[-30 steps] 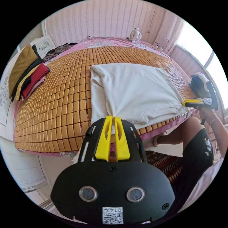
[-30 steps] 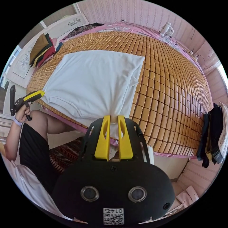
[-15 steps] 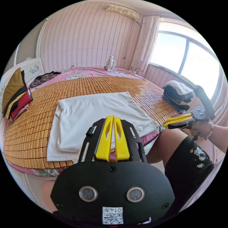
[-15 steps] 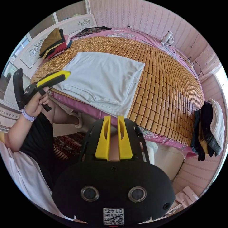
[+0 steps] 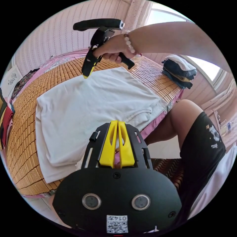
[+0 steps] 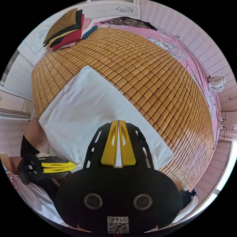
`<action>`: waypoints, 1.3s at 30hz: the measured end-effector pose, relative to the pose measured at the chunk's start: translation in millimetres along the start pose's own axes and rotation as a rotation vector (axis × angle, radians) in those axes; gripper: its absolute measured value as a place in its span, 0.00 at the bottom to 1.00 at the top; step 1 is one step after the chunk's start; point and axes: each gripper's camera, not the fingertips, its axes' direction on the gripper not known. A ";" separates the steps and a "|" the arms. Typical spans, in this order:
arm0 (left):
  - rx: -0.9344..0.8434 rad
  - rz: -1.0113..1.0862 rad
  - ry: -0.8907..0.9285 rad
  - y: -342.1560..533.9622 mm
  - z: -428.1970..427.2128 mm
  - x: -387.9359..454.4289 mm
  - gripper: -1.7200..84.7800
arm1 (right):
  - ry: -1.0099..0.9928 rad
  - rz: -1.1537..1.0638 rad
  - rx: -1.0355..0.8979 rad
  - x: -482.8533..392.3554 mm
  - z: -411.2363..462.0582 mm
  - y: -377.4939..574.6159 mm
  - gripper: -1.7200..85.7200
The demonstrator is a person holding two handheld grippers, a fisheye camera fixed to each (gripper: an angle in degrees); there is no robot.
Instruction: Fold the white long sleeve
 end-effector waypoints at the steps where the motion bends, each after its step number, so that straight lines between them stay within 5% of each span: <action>1: 0.002 -0.004 0.010 0.3 0.0 -1.0 0.01 | 0.001 -0.013 -0.035 1.2 8.8 -6.3 0.01; 5: -0.018 0.012 0.035 -3.8 0.1 -0.3 0.01 | -0.015 -0.135 -0.196 8.0 24.4 -31.8 0.01; 13: 0.037 0.017 0.005 0.2 -9.0 8.6 0.01 | -0.035 -0.012 -0.110 45.3 35.1 -21.9 0.01; 18: 0.221 0.058 0.034 -3.0 -31.3 26.8 0.09 | -0.117 0.070 0.095 71.3 -14.3 119.3 0.02; 23: 0.285 0.146 0.170 -11.5 -34.1 55.3 0.15 | -0.149 0.285 0.051 85.0 16.1 290.2 0.11; 33: 0.123 0.425 0.181 -77.7 16.6 143.3 0.23 | -0.485 0.642 0.217 110.1 88.2 460.1 0.05; 37: 0.082 0.428 0.143 -99.7 35.5 160.7 0.21 | -0.675 0.676 0.415 122.3 80.6 498.2 0.04; 39: 0.066 0.328 0.093 -111.6 40.7 159.3 0.11 | -0.780 0.660 0.477 123.6 85.3 514.6 0.04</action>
